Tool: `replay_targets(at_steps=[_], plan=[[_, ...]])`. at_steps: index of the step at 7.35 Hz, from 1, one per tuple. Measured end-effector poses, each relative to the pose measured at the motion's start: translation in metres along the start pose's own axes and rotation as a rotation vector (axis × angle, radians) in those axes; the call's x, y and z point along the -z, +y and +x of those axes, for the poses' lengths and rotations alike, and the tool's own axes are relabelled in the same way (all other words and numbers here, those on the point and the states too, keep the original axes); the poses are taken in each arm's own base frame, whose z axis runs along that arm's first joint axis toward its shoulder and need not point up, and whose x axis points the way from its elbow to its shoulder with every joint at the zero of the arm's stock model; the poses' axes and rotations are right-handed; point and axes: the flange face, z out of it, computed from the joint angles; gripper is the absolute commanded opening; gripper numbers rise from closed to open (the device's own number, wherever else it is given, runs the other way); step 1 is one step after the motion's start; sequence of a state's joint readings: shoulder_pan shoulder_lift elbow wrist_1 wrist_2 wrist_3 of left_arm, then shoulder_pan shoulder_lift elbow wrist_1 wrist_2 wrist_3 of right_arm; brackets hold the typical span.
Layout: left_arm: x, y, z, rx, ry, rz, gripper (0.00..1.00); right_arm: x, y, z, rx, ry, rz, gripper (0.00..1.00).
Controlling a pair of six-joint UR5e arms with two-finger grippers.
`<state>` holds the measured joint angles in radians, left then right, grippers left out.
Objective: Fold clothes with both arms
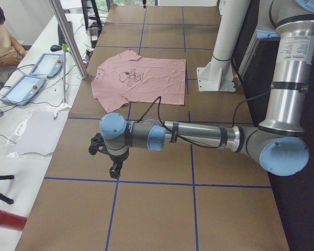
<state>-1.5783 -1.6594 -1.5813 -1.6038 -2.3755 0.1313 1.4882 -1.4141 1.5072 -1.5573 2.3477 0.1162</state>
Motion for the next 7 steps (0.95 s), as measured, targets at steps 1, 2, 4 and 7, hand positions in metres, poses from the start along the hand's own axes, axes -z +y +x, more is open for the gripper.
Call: replay_targets(at_steps=[1,2,4,7], plan=[[0.006,-0.003,0.006,-0.01,-0.001,0.009,1.0,0.0,0.001,0.002,0.002,0.001,-0.002,1.0],[0.012,-0.004,0.013,-0.019,-0.001,0.018,1.0,-0.001,0.002,0.002,0.002,-0.003,-0.003,1.0],[0.021,-0.002,0.023,-0.028,0.0,0.032,1.0,-0.002,0.004,0.003,-0.003,-0.009,-0.001,1.0],[0.024,0.006,0.03,-0.037,0.007,0.043,1.0,-0.008,-0.007,-0.045,0.053,-0.103,0.002,1.0]])
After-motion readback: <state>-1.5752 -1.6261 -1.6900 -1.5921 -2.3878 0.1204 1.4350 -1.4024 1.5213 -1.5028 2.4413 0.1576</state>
